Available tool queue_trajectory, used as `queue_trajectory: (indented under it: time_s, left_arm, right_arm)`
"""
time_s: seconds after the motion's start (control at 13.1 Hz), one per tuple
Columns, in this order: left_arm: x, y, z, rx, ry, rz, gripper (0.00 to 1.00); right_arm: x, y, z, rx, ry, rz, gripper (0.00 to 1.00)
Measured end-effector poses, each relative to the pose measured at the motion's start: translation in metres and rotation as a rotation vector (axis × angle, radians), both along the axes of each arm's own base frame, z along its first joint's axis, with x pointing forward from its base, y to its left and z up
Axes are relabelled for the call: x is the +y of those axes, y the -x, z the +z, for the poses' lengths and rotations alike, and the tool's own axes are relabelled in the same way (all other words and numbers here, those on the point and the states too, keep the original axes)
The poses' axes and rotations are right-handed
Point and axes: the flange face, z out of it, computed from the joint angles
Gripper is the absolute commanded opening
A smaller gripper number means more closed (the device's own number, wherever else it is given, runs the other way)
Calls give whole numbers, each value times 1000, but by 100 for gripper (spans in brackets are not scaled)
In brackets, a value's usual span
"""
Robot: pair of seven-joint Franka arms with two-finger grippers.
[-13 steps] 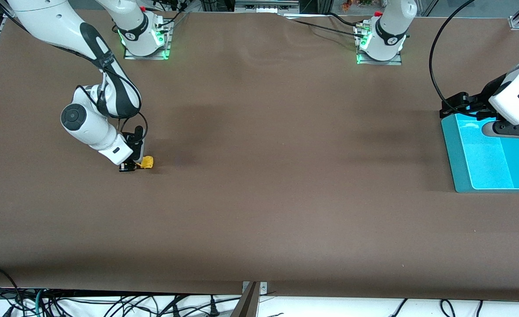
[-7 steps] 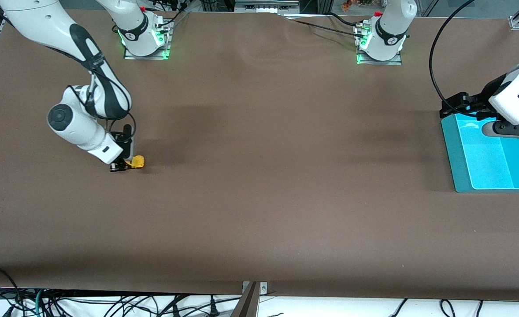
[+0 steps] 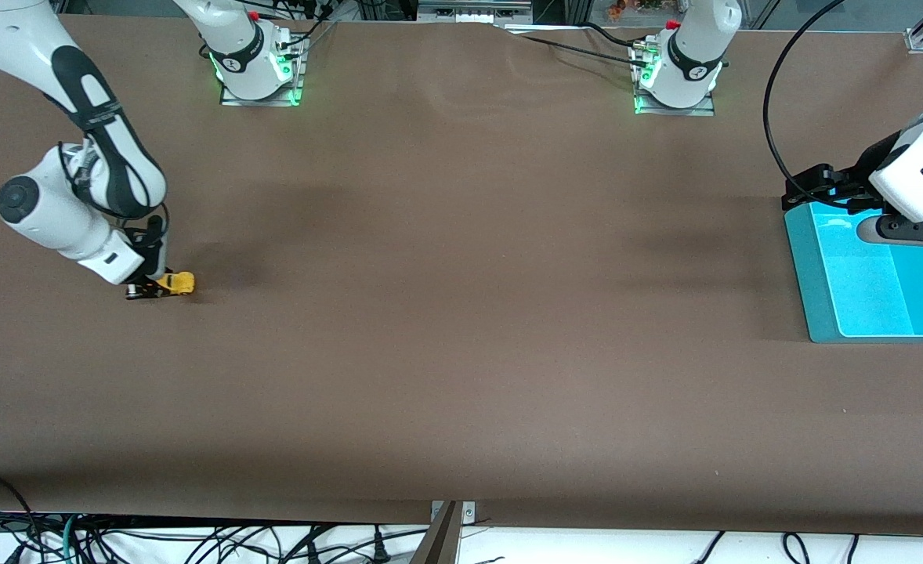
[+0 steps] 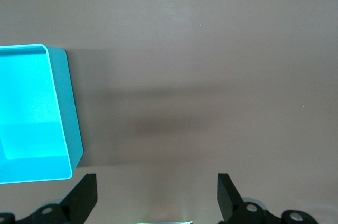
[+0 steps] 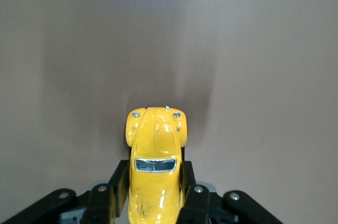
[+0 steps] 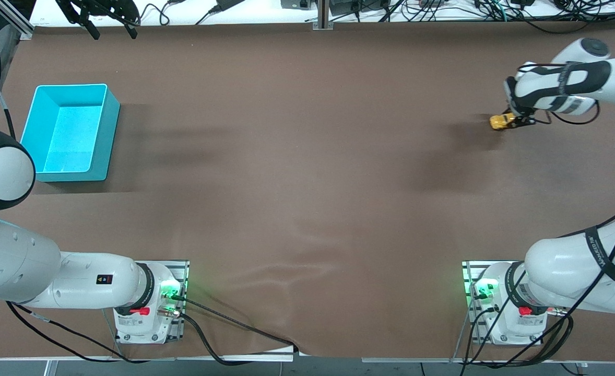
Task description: Wind and store yellow beetle car
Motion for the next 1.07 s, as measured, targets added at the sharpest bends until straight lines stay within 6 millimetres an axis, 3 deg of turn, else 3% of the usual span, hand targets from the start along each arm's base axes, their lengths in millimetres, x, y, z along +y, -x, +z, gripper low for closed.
queue_trajectory:
  time_s: [0.15,0.53,0.84,1.07]
  left_arm:
    - [0,0,0,0,0,0,100]
    - [0,0,0,0,0,0,100]
    - [0,0,0,0,0,0,100]
    - [0,0,0,0,0,0,100]
  right_arm:
    - [-14,4,0,0,0,-12,52]
    - [-4,5,-8,47,-23,-35,98]
    - [31,-28,18,51,-52,-7,100]
    - [49,-40,29,36,-60,-19,100]
